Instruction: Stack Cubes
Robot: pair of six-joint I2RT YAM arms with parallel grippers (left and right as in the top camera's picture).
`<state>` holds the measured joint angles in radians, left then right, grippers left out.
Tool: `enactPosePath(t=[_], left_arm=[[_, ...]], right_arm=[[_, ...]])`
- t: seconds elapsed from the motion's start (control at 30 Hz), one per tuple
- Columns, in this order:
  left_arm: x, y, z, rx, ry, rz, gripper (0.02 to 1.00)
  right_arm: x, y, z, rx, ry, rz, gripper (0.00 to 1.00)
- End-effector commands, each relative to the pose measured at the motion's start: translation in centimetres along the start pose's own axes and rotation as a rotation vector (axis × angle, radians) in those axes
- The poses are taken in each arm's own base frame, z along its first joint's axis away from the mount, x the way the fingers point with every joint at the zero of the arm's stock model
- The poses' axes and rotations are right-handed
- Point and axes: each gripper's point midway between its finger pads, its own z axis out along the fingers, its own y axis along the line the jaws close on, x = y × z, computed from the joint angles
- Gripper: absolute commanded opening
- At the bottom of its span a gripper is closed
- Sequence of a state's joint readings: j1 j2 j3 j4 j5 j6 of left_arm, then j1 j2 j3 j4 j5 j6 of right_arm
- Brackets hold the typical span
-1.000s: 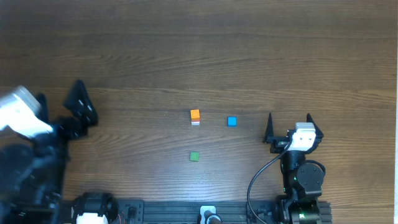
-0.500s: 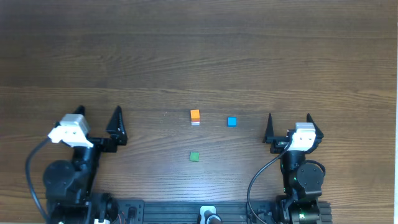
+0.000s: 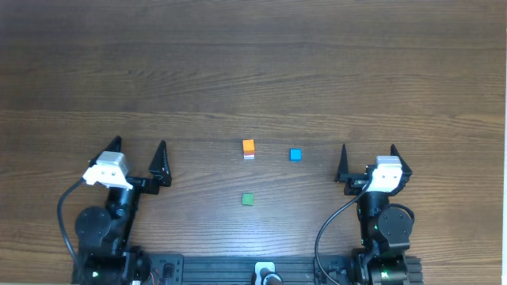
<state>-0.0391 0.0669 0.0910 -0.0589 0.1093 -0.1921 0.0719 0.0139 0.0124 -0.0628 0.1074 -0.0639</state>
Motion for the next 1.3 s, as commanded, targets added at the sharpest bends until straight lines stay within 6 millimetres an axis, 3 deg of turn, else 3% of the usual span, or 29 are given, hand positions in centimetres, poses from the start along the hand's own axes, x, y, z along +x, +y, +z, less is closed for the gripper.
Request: enactPosePath(t=[0.03,0.27,1.3], left_arm=[[1.2,0.0,0.1,0.013,0.009,0.031,1.0],[2.9,0.6,0.1,-0.005,0.029,0.028,0.998],[2.9,0.6,0.1,-0.005,0.028,0.025,0.996]], right_arm=[[0.2,0.2,0.0,-0.009,-0.001,-0.005,0.991],[0.2,0.2,0.0,-0.009,-0.001,-0.005,0.991],[0.1,0.4,0.0,-0.018,-0.002,0.002,0.993]])
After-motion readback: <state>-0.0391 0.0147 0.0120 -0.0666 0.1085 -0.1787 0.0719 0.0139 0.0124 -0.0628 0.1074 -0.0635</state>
